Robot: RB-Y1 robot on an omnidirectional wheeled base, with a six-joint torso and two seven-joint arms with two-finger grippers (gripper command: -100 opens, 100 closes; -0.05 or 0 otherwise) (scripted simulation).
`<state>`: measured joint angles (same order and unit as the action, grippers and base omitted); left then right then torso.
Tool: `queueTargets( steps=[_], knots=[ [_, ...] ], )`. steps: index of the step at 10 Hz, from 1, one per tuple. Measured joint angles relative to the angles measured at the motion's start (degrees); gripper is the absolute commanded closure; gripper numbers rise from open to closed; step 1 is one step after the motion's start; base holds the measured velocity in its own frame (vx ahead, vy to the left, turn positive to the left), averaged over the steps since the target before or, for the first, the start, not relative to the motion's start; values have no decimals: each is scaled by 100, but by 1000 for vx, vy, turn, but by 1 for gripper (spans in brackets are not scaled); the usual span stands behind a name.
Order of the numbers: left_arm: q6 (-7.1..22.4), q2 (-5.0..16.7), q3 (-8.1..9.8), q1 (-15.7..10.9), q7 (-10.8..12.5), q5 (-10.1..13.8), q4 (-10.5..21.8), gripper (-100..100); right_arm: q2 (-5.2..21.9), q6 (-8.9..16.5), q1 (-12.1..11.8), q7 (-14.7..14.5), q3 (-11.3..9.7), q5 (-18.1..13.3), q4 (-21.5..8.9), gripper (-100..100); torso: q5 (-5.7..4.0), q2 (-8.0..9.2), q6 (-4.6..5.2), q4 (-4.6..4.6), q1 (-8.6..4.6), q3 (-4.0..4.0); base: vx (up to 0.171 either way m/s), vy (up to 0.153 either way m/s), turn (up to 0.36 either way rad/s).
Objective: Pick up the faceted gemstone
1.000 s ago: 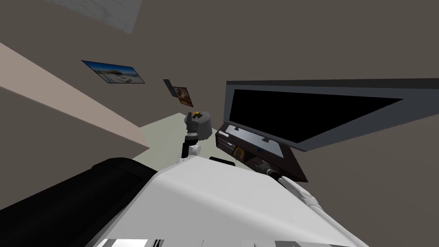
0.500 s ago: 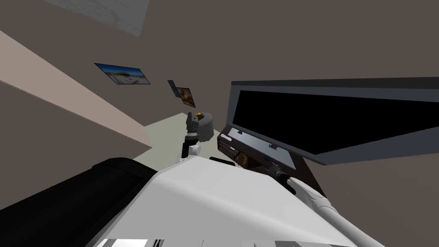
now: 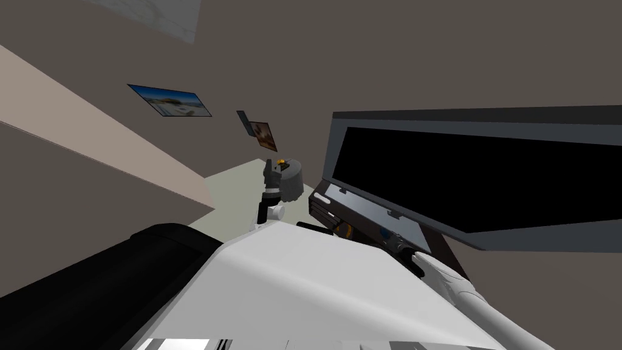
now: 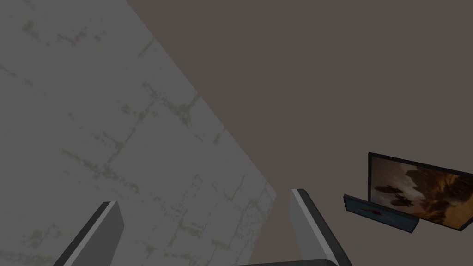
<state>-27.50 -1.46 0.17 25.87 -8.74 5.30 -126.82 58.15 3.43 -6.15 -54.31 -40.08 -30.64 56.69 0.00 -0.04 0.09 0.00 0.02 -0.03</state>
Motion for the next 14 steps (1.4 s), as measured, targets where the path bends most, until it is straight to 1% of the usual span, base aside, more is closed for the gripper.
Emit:
queueTargets(
  steps=[1,3,4,5,9,10,11,13,14],
  knots=[
    [0,0,0,-1,0,0,0,0,-76,61,-3,-6,2,-22,4,-100,-2,9,-1,2,-8,5,-24,-31,90],
    [0,0,0,-1,0,0,0,0,-250,151,30,-27,21,-80,-80,-100,-4,15,-1,4,-14,9,-21,-28,79],
    [0,0,0,-1,0,0,0,0,-356,181,85,-40,14,-106,-170,-100,-4,14,-1,3,-12,8,-8,-7,14],
    [0,0,0,0,0,0,0,0,-366,185,92,-43,12,-108,-181,100,-7,8,-1,2,-14,5,0,0,0],
    [0,0,0,0,0,0,0,0,-348,199,105,-47,26,-111,-183,100,-24,1,3,-9,-22,-4,0,0,0],
    [0,0,0,0,0,0,0,0,-347,200,105,-48,26,-112,-184,0,-24,0,3,-9,-23,-5,0,0,0],
    [0,0,0,0,0,0,0,0,-347,200,105,-48,26,-112,-184,100,-25,0,3,-10,-24,-5,28,30,-115],
    [0,0,0,1,0,0,0,0,-123,91,3,-25,28,-54,-32,100,-20,-7,12,-12,-10,-9,24,32,-91],
    [0,0,0,0,0,0,0,0,-109,75,-7,-24,32,-53,-33,0,-26,-4,4,-11,-16,-8,0,0,0]
  ],
)
